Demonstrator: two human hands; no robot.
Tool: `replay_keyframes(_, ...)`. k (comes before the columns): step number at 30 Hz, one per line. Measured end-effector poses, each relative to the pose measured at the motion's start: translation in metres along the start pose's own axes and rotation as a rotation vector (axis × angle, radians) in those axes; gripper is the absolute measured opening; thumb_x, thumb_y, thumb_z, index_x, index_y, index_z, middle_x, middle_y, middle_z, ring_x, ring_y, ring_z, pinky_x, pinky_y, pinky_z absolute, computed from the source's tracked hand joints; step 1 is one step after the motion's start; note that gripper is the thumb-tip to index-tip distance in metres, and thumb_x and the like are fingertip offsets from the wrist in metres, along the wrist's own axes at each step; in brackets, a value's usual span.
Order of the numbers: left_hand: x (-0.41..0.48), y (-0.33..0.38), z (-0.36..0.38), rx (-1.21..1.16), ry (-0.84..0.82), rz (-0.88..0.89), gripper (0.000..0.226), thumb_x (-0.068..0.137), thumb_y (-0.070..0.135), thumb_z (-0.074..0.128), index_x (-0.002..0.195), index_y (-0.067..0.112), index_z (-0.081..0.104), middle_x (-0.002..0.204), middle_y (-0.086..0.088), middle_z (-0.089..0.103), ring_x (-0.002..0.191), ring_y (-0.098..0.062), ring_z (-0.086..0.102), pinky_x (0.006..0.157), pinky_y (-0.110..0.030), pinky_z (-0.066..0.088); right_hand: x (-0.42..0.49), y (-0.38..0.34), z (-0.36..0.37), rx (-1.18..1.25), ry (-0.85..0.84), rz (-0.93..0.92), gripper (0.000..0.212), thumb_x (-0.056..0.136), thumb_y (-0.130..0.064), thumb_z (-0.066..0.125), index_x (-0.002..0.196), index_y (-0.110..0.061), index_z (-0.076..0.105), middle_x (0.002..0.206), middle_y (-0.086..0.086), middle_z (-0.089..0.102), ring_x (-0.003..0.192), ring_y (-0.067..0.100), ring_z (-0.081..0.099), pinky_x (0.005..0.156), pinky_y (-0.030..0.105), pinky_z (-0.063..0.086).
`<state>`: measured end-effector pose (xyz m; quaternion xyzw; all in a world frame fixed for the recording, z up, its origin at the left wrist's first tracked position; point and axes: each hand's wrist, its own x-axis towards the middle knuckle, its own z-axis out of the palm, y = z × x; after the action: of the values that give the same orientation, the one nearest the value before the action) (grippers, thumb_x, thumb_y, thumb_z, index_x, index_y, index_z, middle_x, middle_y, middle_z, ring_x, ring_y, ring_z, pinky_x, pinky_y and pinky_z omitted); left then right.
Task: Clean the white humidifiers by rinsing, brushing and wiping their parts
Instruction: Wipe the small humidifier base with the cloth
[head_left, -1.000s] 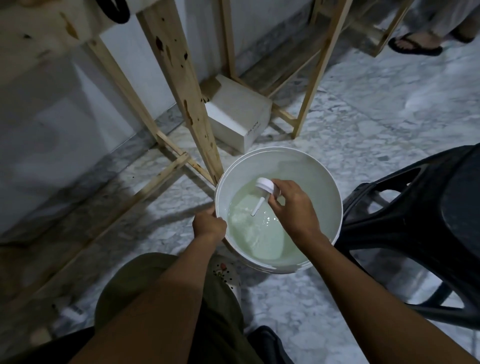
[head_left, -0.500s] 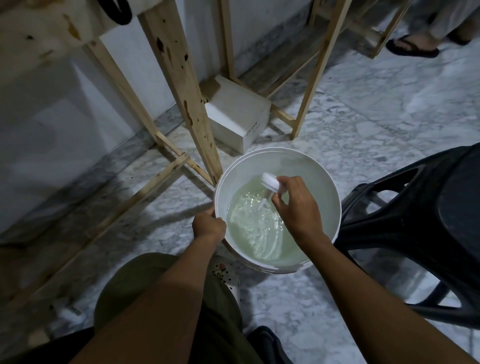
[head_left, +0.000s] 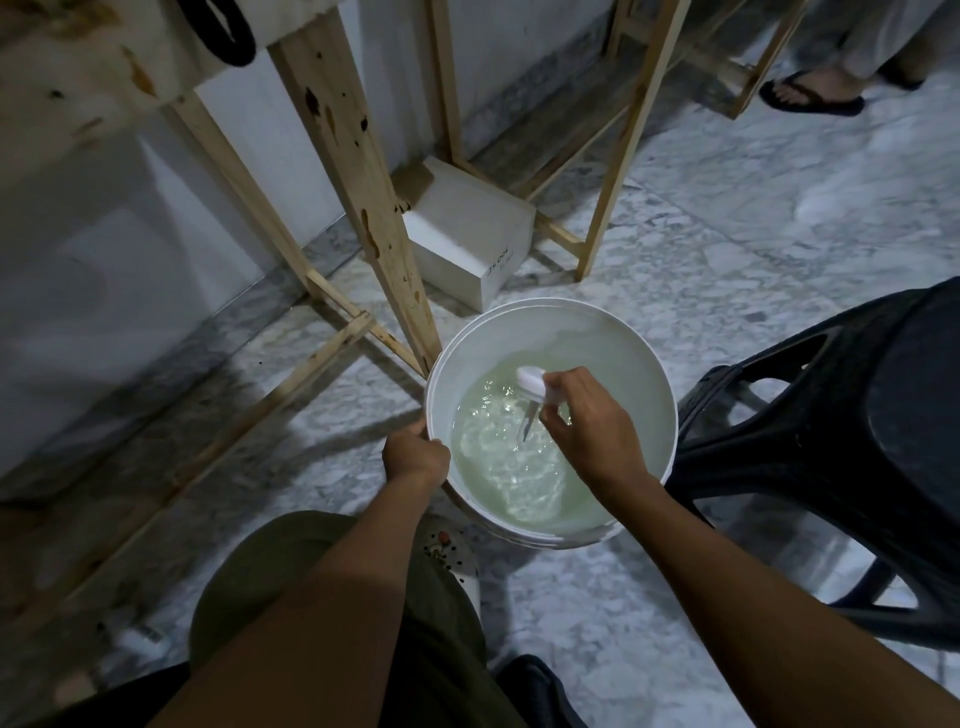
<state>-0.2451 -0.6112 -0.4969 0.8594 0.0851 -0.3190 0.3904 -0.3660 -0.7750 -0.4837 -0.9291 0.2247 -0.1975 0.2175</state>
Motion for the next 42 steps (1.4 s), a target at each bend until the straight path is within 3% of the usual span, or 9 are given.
replay_keyframes(11,0.000,-0.002,0.000,0.007,-0.009,0.000,0.046,0.089,0.000,0.055,0.134,0.009,0.060,0.128,-0.012,0.065,0.116,-0.030,0.061,0.101,-0.037,0.049,-0.003,-0.004,-0.002,0.123,-0.080,0.217,0.022,0.084,-0.013,0.071,0.104,-0.009,0.063,0.097,0.004,0.061,0.079,0.021,0.060,0.063,0.025,0.037)
replay_keyframes(17,0.001,-0.003,-0.001,0.008,-0.019,0.003,0.046,0.090,0.000,0.055,0.135,0.009,0.059,0.129,-0.011,0.064,0.117,-0.029,0.061,0.103,-0.036,0.047,-0.007,-0.006,0.003,0.135,-0.046,0.314,0.023,0.084,-0.016,0.071,0.104,-0.011,0.061,0.095,0.001,0.061,0.078,0.020,0.059,0.062,0.027,0.038)
replay_keyframes(27,0.000,-0.002,-0.002,0.018,-0.029,0.016,0.044,0.093,-0.001,0.054,0.136,0.007,0.057,0.131,-0.012,0.063,0.120,-0.030,0.059,0.103,-0.034,0.045,-0.007,-0.008,0.006,0.155,-0.032,0.308,0.020,0.081,-0.016,0.073,0.097,-0.011,0.062,0.090,-0.003,0.058,0.072,0.015,0.054,0.061,0.025,0.035)
replay_keyframes(30,-0.002,0.001,-0.004,0.039,-0.030,0.006,0.045,0.092,0.000,0.055,0.136,0.006,0.058,0.130,-0.013,0.063,0.119,-0.031,0.059,0.101,-0.034,0.047,0.000,-0.012,0.001,0.327,-0.017,0.557,0.018,0.085,-0.025,0.072,0.096,-0.016,0.062,0.088,-0.007,0.061,0.075,0.011,0.058,0.061,0.023,0.040)
replay_keyframes(32,-0.005,0.005,-0.008,0.101,-0.046,0.026,0.041,0.089,0.001,0.056,0.129,0.005,0.063,0.123,-0.015,0.066,0.113,-0.032,0.062,0.091,-0.031,0.050,0.010,-0.019,-0.006,0.532,0.018,0.784,0.018,0.085,-0.030,0.071,0.094,-0.016,0.064,0.086,-0.004,0.066,0.077,0.011,0.065,0.062,0.020,0.047)
replay_keyframes(34,-0.010,0.012,-0.014,0.183,-0.051,0.088,0.038,0.082,0.012,0.060,0.119,0.007,0.067,0.118,-0.018,0.064,0.108,-0.035,0.062,0.084,-0.033,0.052,0.020,-0.026,-0.014,0.730,0.041,0.908,0.018,0.085,-0.028,0.069,0.091,-0.012,0.067,0.085,0.003,0.069,0.079,0.018,0.069,0.069,0.028,0.058)
replay_keyframes(37,-0.025,0.025,-0.020,0.308,-0.038,0.204,0.058,0.084,0.030,0.069,0.137,0.016,0.052,0.132,-0.017,0.042,0.123,-0.035,0.049,0.097,-0.039,0.048,0.033,-0.040,-0.033,0.952,-0.002,0.964,0.016,0.088,-0.017,0.066,0.092,-0.002,0.069,0.088,0.007,0.070,0.081,0.018,0.069,0.072,0.031,0.061)
replay_keyframes(42,-0.066,0.060,-0.045,0.245,-0.117,0.515,0.086,0.077,0.054,0.075,0.149,0.027,0.038,0.142,0.000,0.039,0.128,-0.018,0.045,0.106,-0.038,0.043,0.050,-0.073,-0.069,1.052,-0.149,0.870,0.014,0.088,-0.014,0.065,0.095,-0.004,0.072,0.098,0.016,0.073,0.086,0.028,0.072,0.073,0.036,0.062)
